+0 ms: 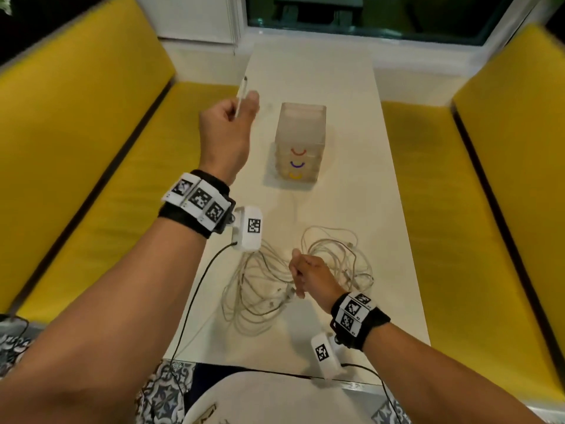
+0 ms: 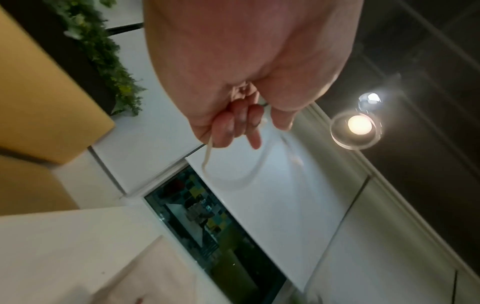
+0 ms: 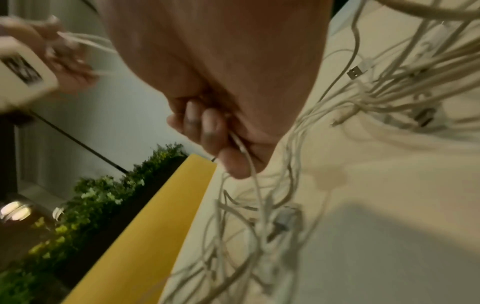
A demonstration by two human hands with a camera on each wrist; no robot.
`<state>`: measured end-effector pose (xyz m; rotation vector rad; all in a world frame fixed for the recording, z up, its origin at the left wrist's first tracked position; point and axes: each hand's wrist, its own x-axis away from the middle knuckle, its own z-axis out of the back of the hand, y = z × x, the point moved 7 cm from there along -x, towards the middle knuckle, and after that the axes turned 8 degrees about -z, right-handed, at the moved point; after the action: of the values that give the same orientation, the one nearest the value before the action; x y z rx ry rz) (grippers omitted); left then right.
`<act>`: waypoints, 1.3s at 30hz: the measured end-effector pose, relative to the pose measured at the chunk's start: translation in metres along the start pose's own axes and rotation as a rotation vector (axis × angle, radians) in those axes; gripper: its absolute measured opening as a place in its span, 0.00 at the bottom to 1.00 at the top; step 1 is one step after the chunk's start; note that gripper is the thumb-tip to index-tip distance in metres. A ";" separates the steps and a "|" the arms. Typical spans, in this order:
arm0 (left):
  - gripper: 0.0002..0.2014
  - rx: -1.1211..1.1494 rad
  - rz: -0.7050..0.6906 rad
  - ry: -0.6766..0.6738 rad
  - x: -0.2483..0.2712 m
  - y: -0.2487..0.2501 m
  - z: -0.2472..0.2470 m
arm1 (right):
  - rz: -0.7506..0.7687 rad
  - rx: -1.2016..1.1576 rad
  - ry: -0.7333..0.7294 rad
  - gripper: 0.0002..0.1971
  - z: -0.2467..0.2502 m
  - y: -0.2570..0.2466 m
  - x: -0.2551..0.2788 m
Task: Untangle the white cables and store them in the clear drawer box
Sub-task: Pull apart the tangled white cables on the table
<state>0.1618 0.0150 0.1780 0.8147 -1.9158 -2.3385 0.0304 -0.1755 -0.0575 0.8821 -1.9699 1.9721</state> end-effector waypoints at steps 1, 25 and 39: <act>0.26 -0.030 0.012 -0.033 0.007 -0.007 -0.003 | -0.002 -0.032 0.036 0.25 0.002 -0.007 0.002; 0.19 -0.034 0.061 -0.199 0.057 -0.032 -0.020 | 0.260 0.137 -0.096 0.15 0.014 -0.136 0.026; 0.15 0.261 0.061 -0.035 0.065 -0.052 -0.014 | 0.265 0.937 0.739 0.20 0.154 -0.201 -0.044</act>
<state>0.1271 -0.0064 0.1035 0.7196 -2.2586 -2.1114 0.2147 -0.2965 0.0735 -0.0656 -0.7455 2.8319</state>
